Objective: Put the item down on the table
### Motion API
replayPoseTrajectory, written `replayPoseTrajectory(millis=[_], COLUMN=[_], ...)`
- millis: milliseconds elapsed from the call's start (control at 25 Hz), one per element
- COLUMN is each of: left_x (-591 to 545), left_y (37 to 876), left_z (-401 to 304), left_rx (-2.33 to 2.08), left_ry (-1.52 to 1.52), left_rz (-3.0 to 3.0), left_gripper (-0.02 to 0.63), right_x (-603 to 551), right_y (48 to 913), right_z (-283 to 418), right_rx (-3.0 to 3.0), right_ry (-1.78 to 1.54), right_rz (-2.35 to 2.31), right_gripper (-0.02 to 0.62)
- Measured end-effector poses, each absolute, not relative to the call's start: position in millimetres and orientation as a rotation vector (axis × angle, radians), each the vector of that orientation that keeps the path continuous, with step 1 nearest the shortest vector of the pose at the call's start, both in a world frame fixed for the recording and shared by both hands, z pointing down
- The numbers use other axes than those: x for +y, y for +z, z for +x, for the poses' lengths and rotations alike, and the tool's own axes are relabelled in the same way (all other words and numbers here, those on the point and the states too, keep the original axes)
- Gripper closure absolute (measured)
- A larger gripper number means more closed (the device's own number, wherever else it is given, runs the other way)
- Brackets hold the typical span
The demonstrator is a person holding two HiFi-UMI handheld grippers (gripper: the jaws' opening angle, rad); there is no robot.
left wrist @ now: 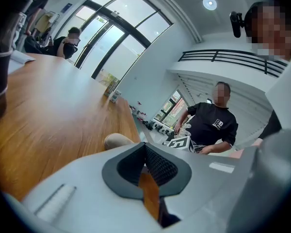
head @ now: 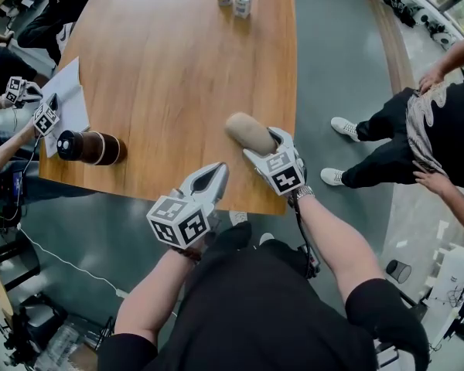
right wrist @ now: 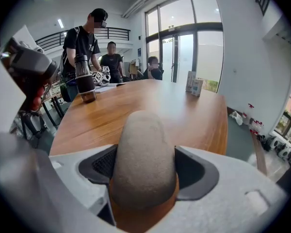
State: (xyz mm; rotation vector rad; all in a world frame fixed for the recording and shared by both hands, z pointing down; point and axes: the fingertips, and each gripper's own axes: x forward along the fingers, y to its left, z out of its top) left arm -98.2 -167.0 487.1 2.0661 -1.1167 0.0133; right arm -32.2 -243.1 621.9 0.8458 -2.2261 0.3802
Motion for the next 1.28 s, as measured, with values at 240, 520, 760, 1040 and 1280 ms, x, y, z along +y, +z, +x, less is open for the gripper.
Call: replayPoseTrajectory(millis=[240, 520, 760, 1040, 1280], left_x=[-169, -168, -158, -137, -118], left_y=[486, 480, 473, 458, 449], left_z=[-95, -96, -89, -73, -53], left_rx=[-1.107, -1.125, -1.162, -1.232, -1.298], left_ry=[0.010, -0.006, -0.019, -0.034, -0.056], left_rz=[2.073, 2.078, 2.083, 2.079, 2.073], left_gripper=[0.596, 0.595, 0.596, 0.596, 0.596], right_x=[-243, -234, -220, -183, -153], right_y=[622, 601, 561, 506, 480], right_z=[-34, -28, -23, -17, 3], right_rx=[-2.222, -2.251, -2.317, -2.433, -2.491], right_ry=[0.340, 0.324, 0.277, 0.249, 0.226], right_rz=[0.842, 0.866, 0.897, 0.899, 0.885], right_gripper=[0.236, 0.221, 0.222, 0.305, 0.397])
